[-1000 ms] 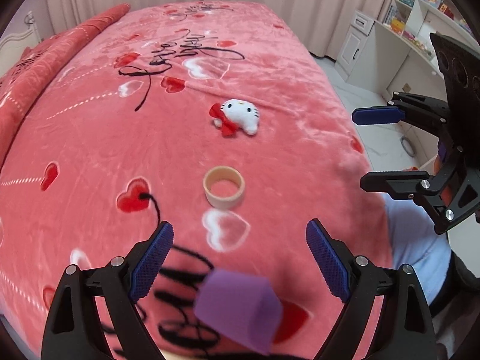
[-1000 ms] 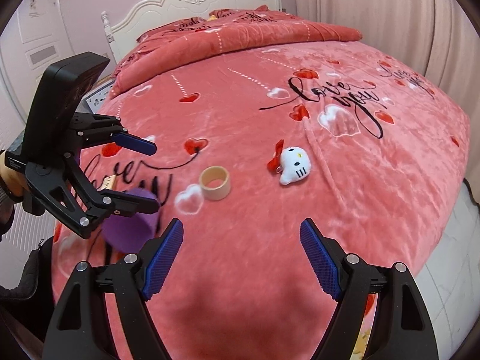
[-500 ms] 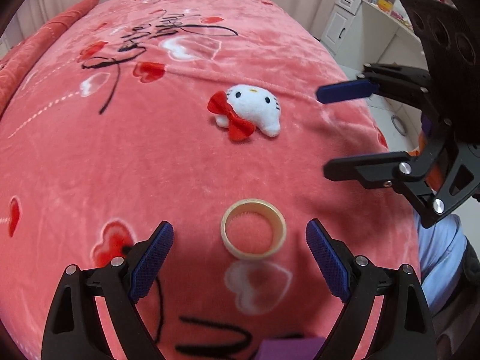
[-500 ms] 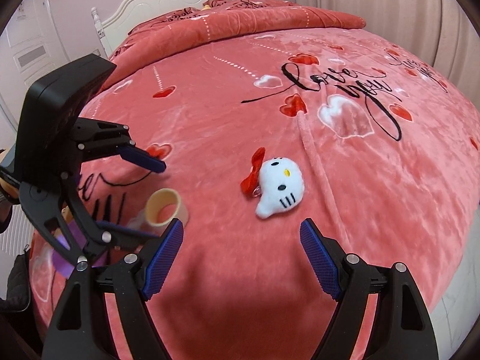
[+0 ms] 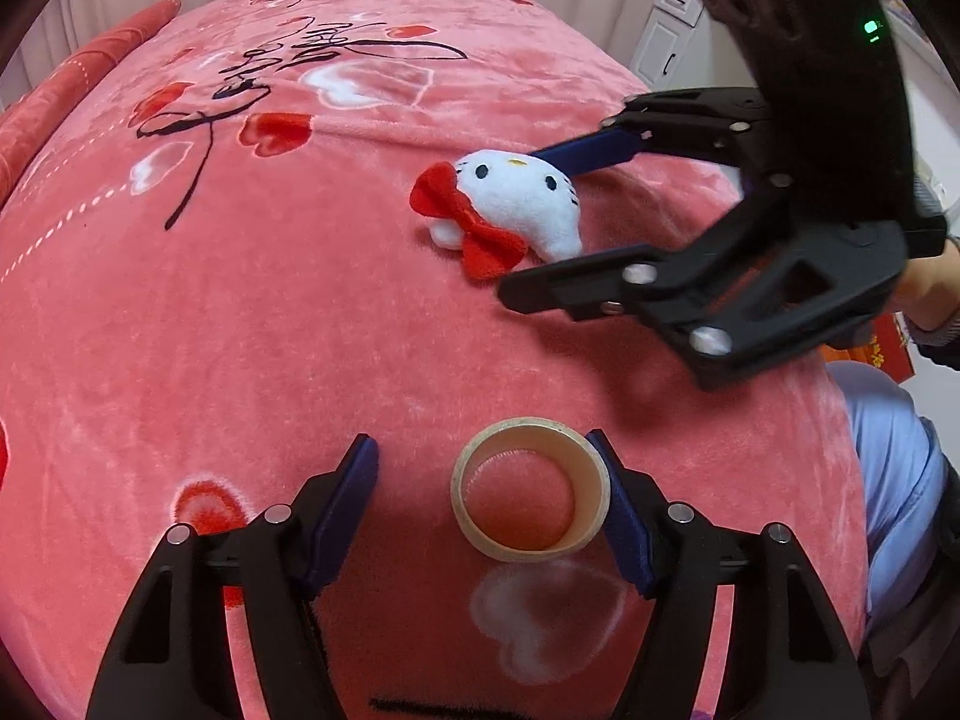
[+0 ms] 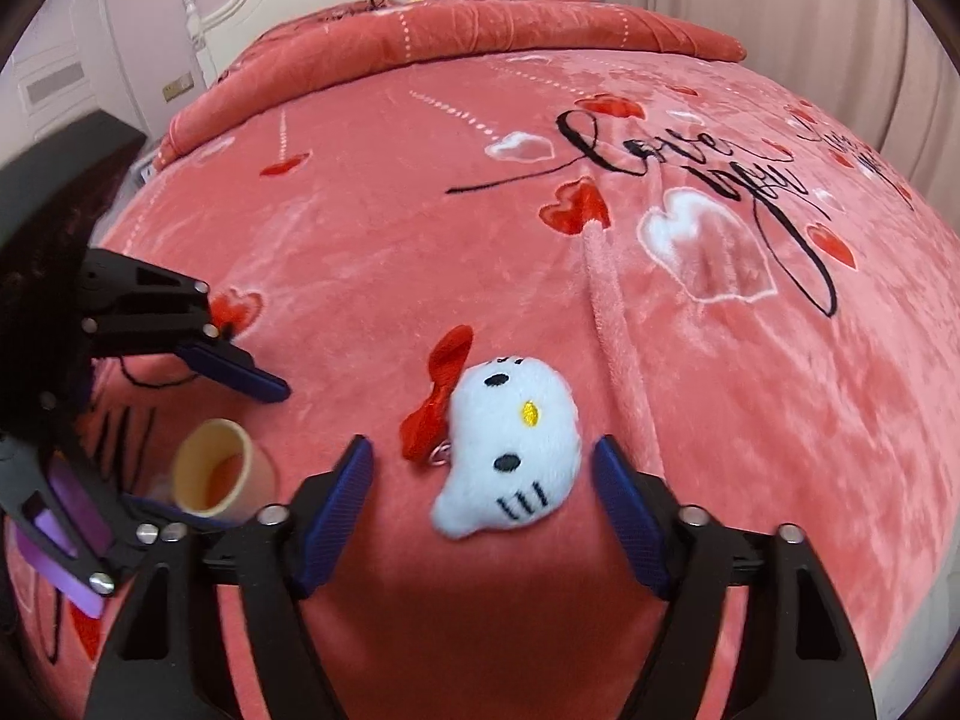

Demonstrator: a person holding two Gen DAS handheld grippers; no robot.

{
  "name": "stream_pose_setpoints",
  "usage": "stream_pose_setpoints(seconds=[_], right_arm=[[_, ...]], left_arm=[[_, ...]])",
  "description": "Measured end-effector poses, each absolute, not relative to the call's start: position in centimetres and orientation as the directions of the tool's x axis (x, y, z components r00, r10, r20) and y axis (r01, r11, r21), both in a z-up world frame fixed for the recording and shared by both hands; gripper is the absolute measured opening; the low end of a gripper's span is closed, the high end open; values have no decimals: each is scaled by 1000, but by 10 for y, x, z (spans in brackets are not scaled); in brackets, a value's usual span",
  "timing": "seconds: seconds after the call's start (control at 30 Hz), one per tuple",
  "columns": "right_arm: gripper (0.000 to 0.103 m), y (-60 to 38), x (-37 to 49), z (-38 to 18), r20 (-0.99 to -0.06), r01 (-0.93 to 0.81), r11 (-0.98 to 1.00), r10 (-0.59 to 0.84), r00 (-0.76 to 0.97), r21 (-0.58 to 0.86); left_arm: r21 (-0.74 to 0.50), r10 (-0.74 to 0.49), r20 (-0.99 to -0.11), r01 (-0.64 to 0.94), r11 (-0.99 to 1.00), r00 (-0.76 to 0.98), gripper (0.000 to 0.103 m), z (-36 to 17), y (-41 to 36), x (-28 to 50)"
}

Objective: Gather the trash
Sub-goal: 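Grasp the tape roll with the left tool while the right tool grasps the Hello Kitty plush, then carry the tape roll and plush over the orange bin with both tools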

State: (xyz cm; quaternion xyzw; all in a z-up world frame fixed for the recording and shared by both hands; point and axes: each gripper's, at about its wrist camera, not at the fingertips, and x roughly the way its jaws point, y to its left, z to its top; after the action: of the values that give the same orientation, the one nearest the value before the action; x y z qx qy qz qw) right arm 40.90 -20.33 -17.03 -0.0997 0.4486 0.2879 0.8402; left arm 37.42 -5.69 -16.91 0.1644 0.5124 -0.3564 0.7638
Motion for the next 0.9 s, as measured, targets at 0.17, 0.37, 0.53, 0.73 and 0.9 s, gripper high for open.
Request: stream_pose_setpoints(seconds=[0.17, 0.37, 0.53, 0.73, 0.9], right_arm=[[46, -202, 413, -177, -814, -580, 813, 370, 448, 50], [41, -206, 405, -170, -808, -584, 809, 388, 444, 67], [41, -208, 387, -154, -803, -599, 797, 406, 437, 78], [41, -219, 356, -125, -793, -600, 795, 420, 442, 87], [41, -229, 312, -94, -780, -605, 791, 434, 451, 91]], left_arm=[[-119, -385, -895, 712, 692, 225, 68, -171, -56, 375], [-108, -369, -898, 692, 714, 241, 43, -165, -49, 380], [-80, -349, -901, 692, 717, 259, 43, -157, -50, 376], [-47, -351, -890, 707, 705, 290, 43, -126, -52, 356], [-7, -350, -877, 721, 693, 328, 43, -92, -60, 327]])
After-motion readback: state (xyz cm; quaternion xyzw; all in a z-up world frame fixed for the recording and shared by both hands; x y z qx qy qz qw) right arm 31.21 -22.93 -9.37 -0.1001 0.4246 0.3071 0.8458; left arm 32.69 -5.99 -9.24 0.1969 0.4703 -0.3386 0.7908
